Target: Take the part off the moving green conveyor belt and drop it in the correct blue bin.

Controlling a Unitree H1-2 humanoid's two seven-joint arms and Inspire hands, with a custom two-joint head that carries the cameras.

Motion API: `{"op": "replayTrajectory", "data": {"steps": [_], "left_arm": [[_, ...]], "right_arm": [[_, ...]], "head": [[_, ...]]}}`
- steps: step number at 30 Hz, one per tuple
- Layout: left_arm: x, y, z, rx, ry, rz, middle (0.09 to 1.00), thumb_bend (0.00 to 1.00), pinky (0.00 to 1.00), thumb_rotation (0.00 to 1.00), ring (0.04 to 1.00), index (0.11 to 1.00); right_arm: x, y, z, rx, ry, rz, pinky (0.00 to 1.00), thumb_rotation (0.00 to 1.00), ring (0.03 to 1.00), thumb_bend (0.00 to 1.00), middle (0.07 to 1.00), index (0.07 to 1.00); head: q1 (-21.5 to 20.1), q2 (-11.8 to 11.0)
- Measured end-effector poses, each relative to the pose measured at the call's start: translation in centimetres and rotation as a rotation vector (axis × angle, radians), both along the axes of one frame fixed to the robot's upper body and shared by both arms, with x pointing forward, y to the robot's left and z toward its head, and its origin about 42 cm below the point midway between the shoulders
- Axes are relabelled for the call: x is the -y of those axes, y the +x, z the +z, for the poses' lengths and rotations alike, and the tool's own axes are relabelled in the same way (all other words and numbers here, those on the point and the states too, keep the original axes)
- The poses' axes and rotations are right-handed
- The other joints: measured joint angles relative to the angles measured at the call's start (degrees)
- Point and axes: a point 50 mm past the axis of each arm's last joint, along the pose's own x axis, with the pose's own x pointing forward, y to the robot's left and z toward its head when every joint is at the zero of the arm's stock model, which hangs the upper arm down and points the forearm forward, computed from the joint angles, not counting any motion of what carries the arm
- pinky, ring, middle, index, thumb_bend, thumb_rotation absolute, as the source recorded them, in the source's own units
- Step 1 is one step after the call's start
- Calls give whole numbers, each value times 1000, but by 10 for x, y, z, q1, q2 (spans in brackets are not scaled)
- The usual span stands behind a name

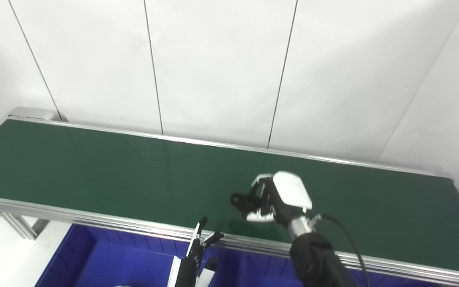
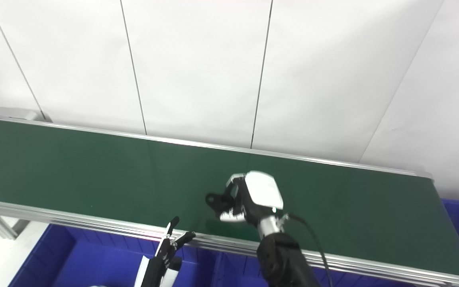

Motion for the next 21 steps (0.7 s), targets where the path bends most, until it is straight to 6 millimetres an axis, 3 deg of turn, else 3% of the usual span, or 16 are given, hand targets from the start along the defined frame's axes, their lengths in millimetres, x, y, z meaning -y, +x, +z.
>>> {"op": "replayTrajectory", "data": {"steps": [2, 4, 11, 15, 21], "left_arm": [[-1, 0, 0, 0, 2, 0, 797, 547, 910, 977, 827, 974], [-4, 0, 0, 0, 8, -3, 798, 548, 914, 982, 826, 975], [-24, 0, -3, -8, 6, -15, 798, 565, 917, 962, 838, 981], [-33, 2, 2, 10, -4, -11, 788, 605, 919, 956, 845, 977], [-48, 3, 10, 37, -12, 1, 762, 586, 877, 916, 825, 950]], "right_arm": [[1, -4, 16, 25, 8, 22, 205, 146, 273, 502, 367, 486], [8, -10, 17, 22, 0, 28, 204, 147, 270, 502, 361, 486], [55, -45, -16, -85, -81, 9, 236, 147, 312, 500, 409, 488], [81, -62, -26, -120, -110, -7, 240, 145, 311, 500, 398, 488], [107, -91, -50, -234, -159, -34, 247, 145, 316, 501, 410, 490]], "head": [[-9, 4], [-9, 4], [-64, 23], [-74, 28], [-113, 66]]}}
